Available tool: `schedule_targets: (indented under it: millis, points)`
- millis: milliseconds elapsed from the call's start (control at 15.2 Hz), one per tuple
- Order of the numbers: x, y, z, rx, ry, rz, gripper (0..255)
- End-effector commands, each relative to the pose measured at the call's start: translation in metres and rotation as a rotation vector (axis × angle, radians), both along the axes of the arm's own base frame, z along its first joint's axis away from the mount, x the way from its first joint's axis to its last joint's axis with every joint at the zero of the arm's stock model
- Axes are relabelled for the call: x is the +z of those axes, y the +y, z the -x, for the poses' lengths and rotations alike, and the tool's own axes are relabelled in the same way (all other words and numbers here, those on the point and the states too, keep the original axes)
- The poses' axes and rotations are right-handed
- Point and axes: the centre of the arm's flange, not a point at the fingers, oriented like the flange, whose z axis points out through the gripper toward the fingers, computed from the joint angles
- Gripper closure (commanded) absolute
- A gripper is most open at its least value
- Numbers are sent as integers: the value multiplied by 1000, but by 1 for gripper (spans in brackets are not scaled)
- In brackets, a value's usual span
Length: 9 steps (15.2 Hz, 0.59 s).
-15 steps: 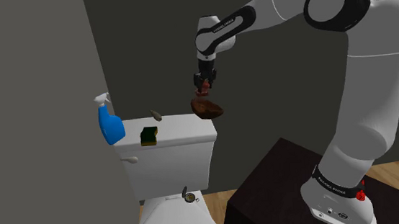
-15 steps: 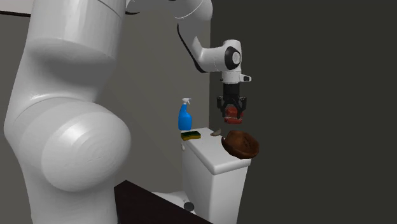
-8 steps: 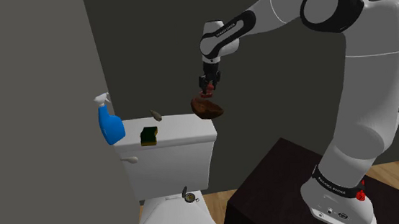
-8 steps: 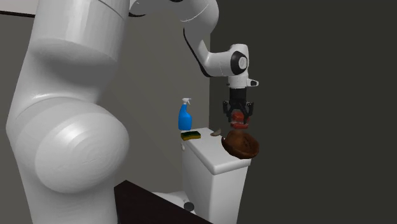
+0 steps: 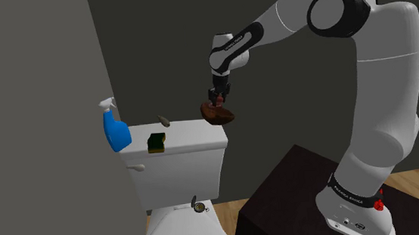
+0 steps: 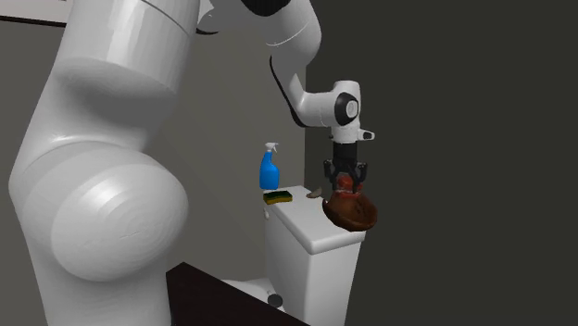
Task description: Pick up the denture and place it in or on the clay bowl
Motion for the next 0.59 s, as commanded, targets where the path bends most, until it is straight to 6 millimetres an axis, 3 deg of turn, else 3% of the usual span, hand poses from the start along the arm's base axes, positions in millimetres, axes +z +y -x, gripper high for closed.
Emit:
schedule_targets:
  millis: [0,462,528]
  points:
    - [-7,-2,2,0,-1,0,255]
    - [-7,-2,2,0,-1,0,255]
    - [-7,-2,2,0,-1,0,0]
